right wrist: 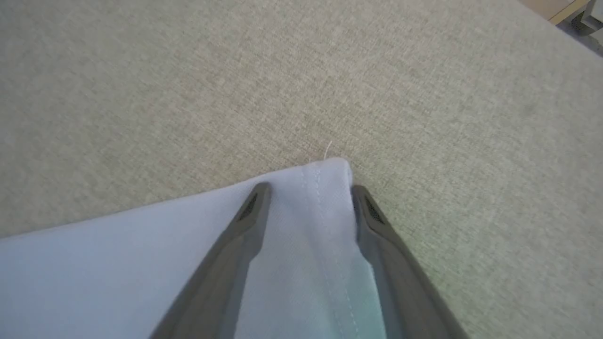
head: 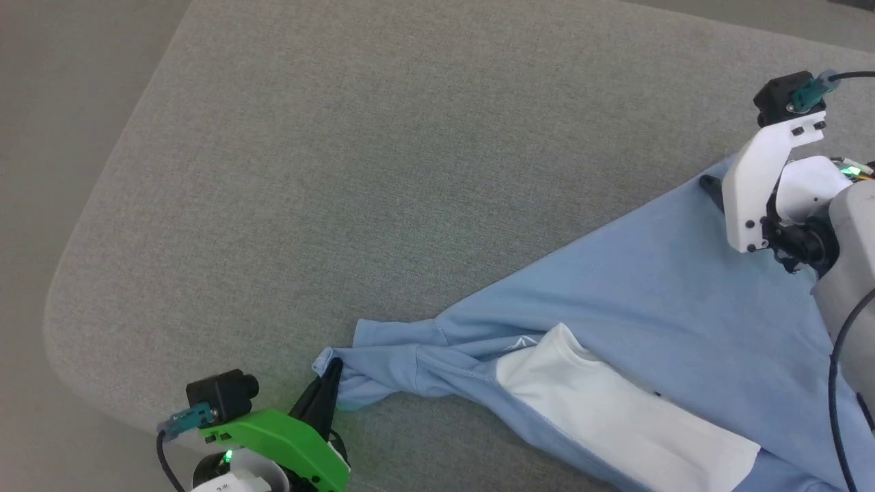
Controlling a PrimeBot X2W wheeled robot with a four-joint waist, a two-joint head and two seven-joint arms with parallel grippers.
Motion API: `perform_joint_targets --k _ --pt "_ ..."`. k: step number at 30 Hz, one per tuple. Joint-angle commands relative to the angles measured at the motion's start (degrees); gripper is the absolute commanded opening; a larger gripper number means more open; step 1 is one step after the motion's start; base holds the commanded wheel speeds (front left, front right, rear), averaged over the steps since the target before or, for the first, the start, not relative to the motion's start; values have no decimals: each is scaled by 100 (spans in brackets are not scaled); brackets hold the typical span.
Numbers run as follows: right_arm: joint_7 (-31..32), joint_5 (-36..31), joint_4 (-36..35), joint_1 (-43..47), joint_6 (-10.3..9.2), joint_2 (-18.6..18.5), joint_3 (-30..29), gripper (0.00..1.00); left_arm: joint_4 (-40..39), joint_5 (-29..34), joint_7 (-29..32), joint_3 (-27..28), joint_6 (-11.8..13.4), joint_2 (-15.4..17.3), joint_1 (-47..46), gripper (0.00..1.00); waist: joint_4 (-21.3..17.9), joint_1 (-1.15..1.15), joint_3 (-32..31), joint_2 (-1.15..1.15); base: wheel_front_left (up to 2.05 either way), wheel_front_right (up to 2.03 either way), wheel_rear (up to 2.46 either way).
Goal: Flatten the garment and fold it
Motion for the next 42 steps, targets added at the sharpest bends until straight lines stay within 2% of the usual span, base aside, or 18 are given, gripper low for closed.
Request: perform_joint_targets --k 1,4,13,15,19,22,25,30,36,42 --pt "-32 -48 70 147 -9 63 -4 0 34 -58 -34 4 -27 -14 -102 0 -67 0 -82 0 0 0 0" --pt "-534 -8 -62 319 -9 165 -195 0 59 -61 -47 19 -24 16 -76 0 -170 0 -250 0 0 0 0" --pt "-2961 146 -970 1629 -9 551 -742 0 -136 -42 -59 174 132 244 304 0 -735 0 -1056 0 0 0 0" --pt "-3337 152 -1286 1993 -9 622 -927 0 -244 -13 -98 213 176 287 381 0 -894 0 -1208 0 0 0 0" --pt "-3709 129 -2012 2764 -9 789 -1398 0 -498 0 -231 305 223 311 459 0 -1189 0 -1459 0 0 0 0" --pt "-3674 45 -2632 3328 -9 938 -1747 0 -714 25 -408 401 240 313 446 0 -1393 0 -1589 0 0 0 0" --pt "-3367 -82 -3290 3782 -9 1046 -1981 0 -976 -56 -545 515 215 276 360 0 -1632 0 -1675 0 0 0 0" --pt "-2721 -295 -4238 3950 -9 926 -2190 0 -1407 -97 -383 540 86 437 -127 0 -1884 0 -1754 0 0 0 0" --pt "-1808 -489 -5100 3433 -9 357 -2384 0 -1824 -224 119 556 -60 682 -1365 0 -2070 0 -1690 0 0 0 0" --pt "-1005 -488 -5344 2295 -9 -310 -2210 0 -1851 -410 576 654 -79 805 -2892 0 -2255 0 -1303 0 0 0 0"
